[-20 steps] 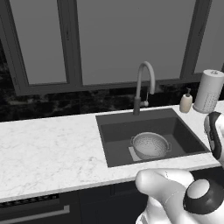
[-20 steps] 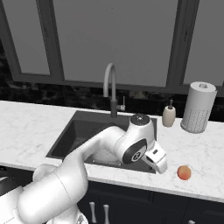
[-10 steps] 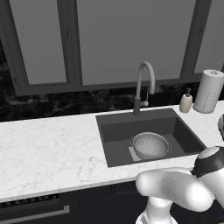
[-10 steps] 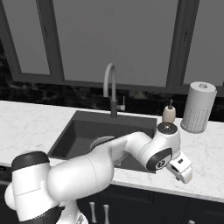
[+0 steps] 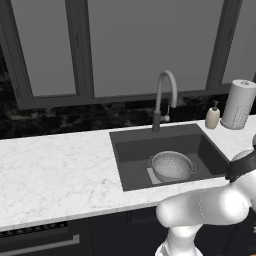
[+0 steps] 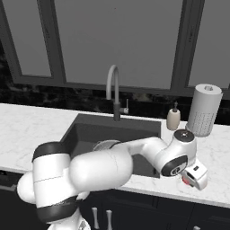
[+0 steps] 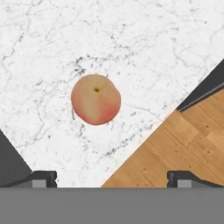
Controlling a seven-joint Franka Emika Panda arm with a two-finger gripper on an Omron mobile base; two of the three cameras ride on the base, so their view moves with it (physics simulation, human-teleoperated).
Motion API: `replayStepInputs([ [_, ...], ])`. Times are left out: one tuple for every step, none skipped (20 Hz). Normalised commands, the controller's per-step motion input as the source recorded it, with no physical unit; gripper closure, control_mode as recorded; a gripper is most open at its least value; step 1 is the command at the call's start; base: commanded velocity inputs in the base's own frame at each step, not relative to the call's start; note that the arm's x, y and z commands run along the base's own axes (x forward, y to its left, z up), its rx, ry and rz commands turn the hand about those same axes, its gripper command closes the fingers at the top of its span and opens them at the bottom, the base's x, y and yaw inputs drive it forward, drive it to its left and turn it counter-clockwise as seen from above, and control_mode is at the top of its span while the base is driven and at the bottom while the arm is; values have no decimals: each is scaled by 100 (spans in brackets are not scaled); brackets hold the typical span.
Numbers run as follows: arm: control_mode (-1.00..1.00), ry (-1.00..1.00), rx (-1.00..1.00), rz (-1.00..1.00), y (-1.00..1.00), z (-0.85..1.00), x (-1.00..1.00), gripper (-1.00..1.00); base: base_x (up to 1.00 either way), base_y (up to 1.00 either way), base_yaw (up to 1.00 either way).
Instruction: Put the colander in the sink, put the peach in the colander, and turn on the sink faucet and pour water over the colander.
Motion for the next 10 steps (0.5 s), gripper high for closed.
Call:
replayStepInputs([
  [-100,0,0,2,-5,-11,34,-100,0,0,0],
  [-100,0,0,3,0,-9,33,-100,0,0,0],
  [-100,0,0,2,0,-8,32,-100,0,0,0],
  [-100,0,0,2,0,-7,29,-100,0,0,0],
  [-100,0,0,1,0,-9,27,-100,0,0,0],
  [-100,0,0,1,-6,-15,24,-100,0,0,0],
  [-100,0,0,1,-21,-22,17,-100,0,0,0],
  [-100,0,0,1,-24,-25,12,-100,0,0,0],
  [-100,0,0,0,-26,-28,9,-100,0,0,0],
  [-100,1,0,0,-19,-31,8,-100,0,0,0],
])
